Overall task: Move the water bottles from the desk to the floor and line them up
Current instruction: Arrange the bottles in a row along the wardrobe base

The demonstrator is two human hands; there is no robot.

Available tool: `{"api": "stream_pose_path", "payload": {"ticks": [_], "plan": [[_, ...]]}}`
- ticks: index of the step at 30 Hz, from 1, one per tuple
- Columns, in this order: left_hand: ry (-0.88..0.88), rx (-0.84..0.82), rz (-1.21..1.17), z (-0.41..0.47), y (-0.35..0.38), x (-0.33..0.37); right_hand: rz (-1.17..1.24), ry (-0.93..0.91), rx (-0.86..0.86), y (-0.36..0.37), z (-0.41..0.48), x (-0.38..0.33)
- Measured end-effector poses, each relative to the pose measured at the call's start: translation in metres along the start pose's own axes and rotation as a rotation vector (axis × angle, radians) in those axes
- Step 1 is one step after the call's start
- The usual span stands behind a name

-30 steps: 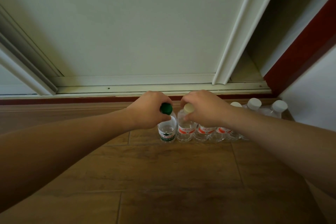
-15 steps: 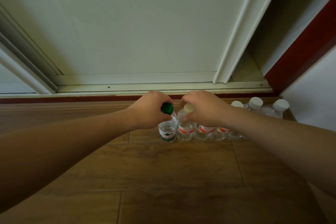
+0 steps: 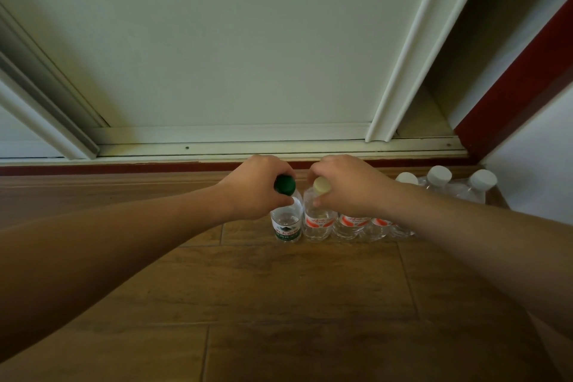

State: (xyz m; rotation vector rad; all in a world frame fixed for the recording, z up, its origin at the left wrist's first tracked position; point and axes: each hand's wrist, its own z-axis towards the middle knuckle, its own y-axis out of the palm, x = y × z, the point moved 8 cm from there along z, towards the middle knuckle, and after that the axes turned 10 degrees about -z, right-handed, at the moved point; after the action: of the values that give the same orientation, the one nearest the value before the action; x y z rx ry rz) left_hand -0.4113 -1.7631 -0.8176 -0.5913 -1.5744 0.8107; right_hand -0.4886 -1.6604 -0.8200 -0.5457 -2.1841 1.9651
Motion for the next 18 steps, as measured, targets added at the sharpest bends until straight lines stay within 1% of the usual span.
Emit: {"api": "stream_pose_path", "payload": {"ticks": [7,18], "plan": [[0.004,-0.019,-0.001,-0.0013,0.0022,0.0022,-0.004,-0.001,-0.002,0.0002,-0.0011,-0.0007],[0.001,-0.005,-0.002,-0.0021,0.0006,0.0012,0.001,-0.004,0.013,-0.0021,-0.0008,0.0004]]}}
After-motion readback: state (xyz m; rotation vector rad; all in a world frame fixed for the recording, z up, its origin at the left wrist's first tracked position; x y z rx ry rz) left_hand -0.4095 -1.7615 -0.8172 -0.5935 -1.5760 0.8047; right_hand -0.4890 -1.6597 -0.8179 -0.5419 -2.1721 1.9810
